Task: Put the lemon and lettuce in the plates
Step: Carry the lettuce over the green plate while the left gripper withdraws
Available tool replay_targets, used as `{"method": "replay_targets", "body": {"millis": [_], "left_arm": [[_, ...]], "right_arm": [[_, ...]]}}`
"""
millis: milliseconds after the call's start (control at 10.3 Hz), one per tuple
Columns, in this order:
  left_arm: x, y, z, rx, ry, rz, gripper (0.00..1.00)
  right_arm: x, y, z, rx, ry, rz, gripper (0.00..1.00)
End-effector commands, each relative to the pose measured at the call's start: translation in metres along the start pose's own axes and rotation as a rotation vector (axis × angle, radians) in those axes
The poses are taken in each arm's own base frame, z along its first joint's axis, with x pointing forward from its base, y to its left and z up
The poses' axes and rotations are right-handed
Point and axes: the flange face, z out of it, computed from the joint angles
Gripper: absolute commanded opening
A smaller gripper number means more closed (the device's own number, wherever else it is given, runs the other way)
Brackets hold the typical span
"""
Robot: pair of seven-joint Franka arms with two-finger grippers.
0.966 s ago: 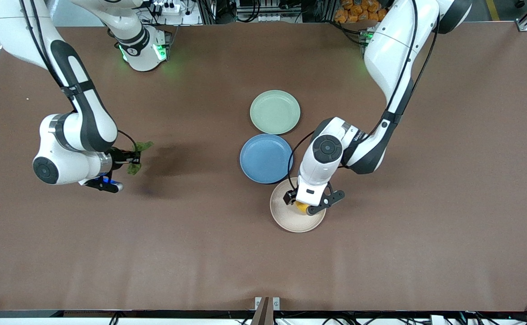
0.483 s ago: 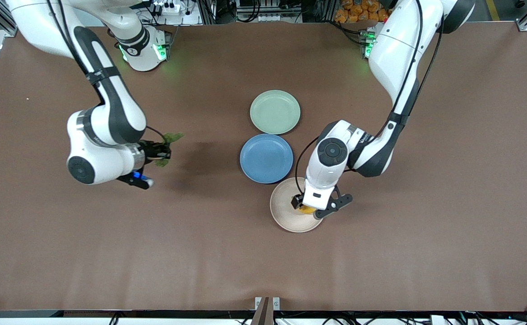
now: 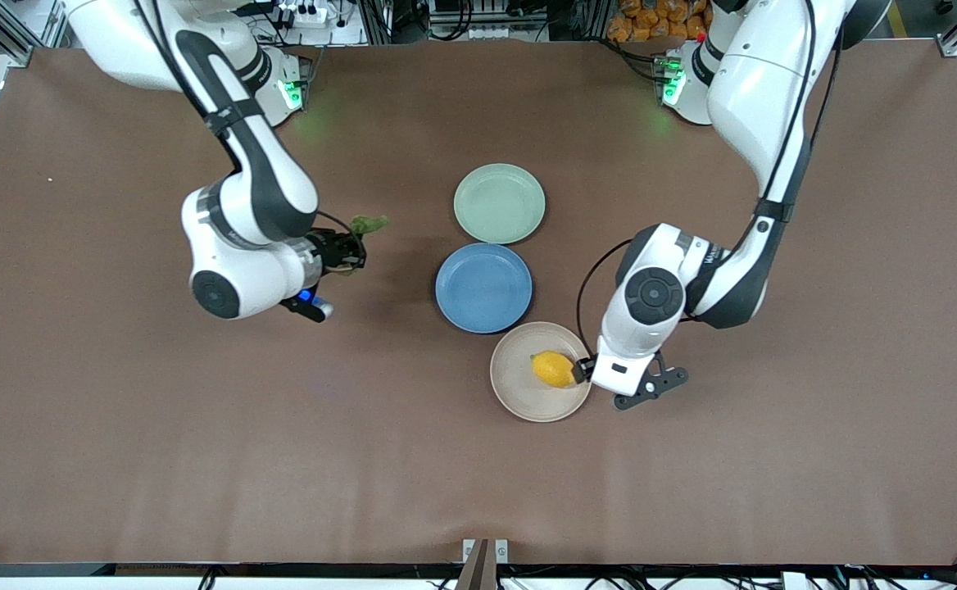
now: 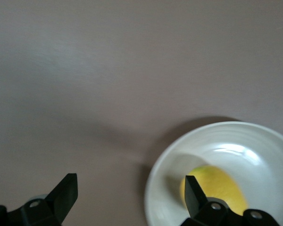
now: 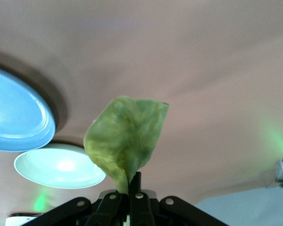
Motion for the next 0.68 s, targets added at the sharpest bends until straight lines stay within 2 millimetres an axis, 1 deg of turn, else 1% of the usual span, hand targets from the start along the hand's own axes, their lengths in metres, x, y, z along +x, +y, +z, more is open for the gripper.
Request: {"method": "replay_targets", "body": {"millis": [0,97,193,290,387,483,580], "left_arm": [[0.007,-0.043,-0.017,0.048,-0.022,0.050,1.00],[-0.001,-0.053,-0.015,0.062,-0.038,0.050,1.00],[0.004,-0.066,-0.020,0.057,-0.041,0.026,1.00],[0.007,-0.075,-0.023,0.051,-0.048,0.006,1.00],[0.004,-0.077,-0.025,0.038,-0.057,-0.002,1.00],[0.005,-0.082,-0.025,0.021,-0.062,-0.020,1.00],[0.001,-0.086,-0.028,-0.009,-0.064,-0.040,1.00]], "right_arm": [[-0.060,-0.058,0.031,-0.025,0.053,0.062,0.00],[-0.084,-0.077,0.047,-0.037,0.075,0.068,0.00],[-0.102,-0.091,0.060,-0.033,0.101,0.075,0.00],[-0.114,-0.101,0.072,-0.029,0.117,0.084,0.00],[-0.132,-0.113,0.087,-0.035,0.135,0.077,0.00],[-0.136,-0.120,0.098,-0.017,0.155,0.089,0.00],[-0.147,-0.132,0.117,-0.009,0.174,0.093,0.00]]}}
